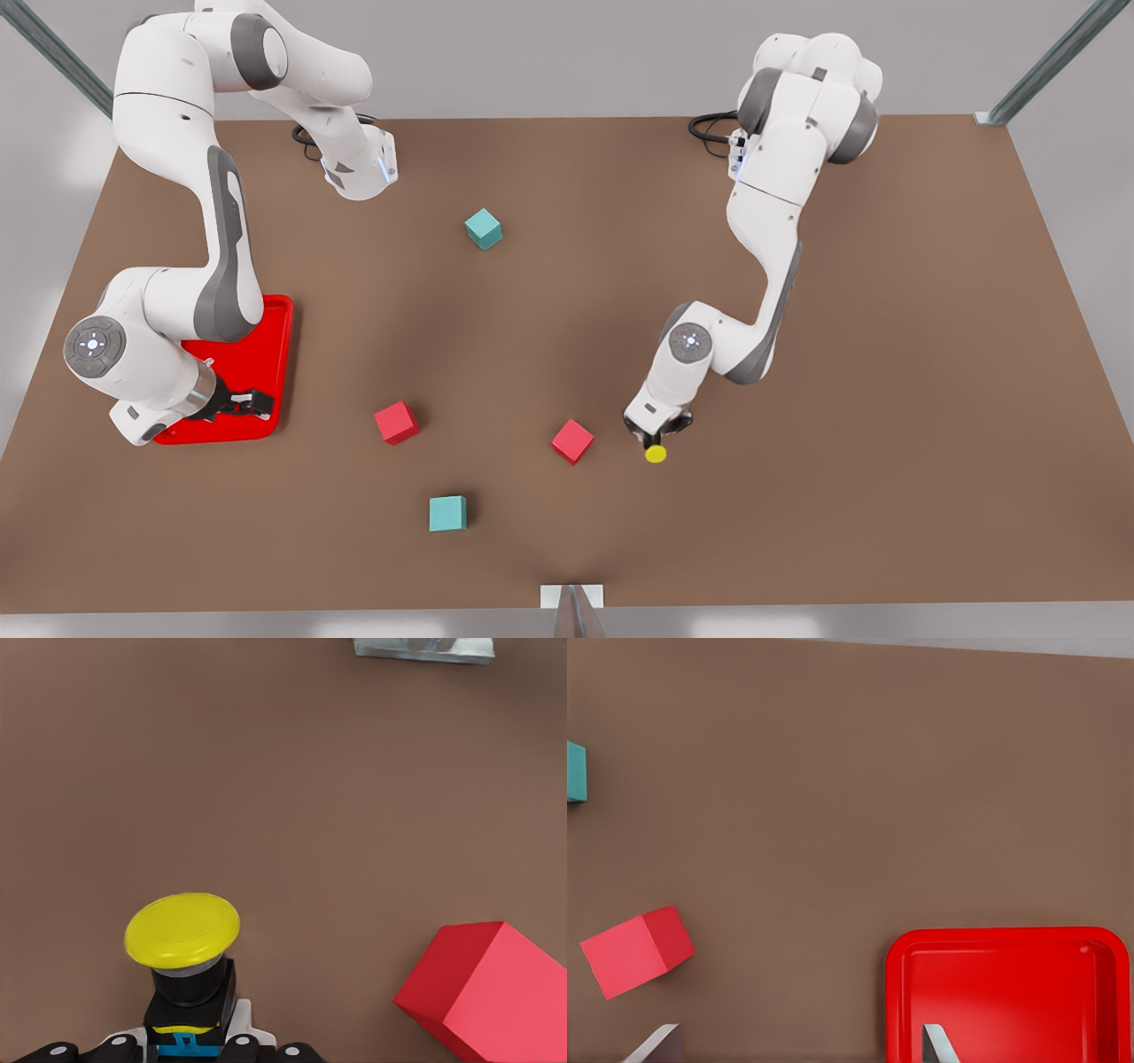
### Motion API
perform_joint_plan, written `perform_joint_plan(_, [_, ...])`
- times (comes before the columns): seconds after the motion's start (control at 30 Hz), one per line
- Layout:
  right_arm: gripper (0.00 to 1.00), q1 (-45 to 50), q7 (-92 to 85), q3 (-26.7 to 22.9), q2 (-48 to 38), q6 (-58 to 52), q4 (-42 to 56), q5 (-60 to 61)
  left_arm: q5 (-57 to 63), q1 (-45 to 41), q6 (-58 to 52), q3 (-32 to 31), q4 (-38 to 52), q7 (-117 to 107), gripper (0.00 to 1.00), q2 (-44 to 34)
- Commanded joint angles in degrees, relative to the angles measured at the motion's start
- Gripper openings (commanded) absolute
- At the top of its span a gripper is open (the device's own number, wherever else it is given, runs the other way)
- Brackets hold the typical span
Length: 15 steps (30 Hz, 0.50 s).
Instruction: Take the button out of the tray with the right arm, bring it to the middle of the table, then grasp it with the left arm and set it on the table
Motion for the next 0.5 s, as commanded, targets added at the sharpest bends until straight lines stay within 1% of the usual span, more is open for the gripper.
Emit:
perform_joint_plan(0.0, [1.0, 0.0, -0.09, 0.0, -0.07, -0.03, 0.03, 0.06, 1.99, -0.1, 16.2, 0.36, -0.04, -6.05, 0.36, 1.29])
perform_joint_plan(0.17, [1.0, -0.44, -0.18, 0.09, 0.02, -0.03, 0.03, 0.06, 1.64, -0.46, 23.15, 1.24, 0.13, -6.14, 0.36, 3.13])
perform_joint_plan(0.27, [1.0, -0.26, -0.26, 0.09, -0.07, -0.21, 0.03, 0.06, 1.82, -5.37, 24.29, 7.65, 0.48, -6.14, 0.36, 4.98])
perform_joint_plan(0.3, [1.0, -0.17, -0.18, 0.09, 0.02, -0.12, 0.03, 0.06, 1.55, -6.26, 26.4, 8.62, 0.75, -6.14, 0.36, 5.68])
perform_joint_plan(0.43, [1.0, -0.17, -0.18, 0.0, 0.02, -0.12, 0.03, 0.06, 0.68, -6.7, 30.18, 9.41, 1.98, -6.22, 0.36, 8.06])
perform_joint_plan(0.47, [1.0, -0.09, -0.18, 0.0, 0.02, -0.12, 0.03, 0.06, -1.7, -6.78, 32.11, 9.5, 2.07, -6.22, 0.36, 8.85])
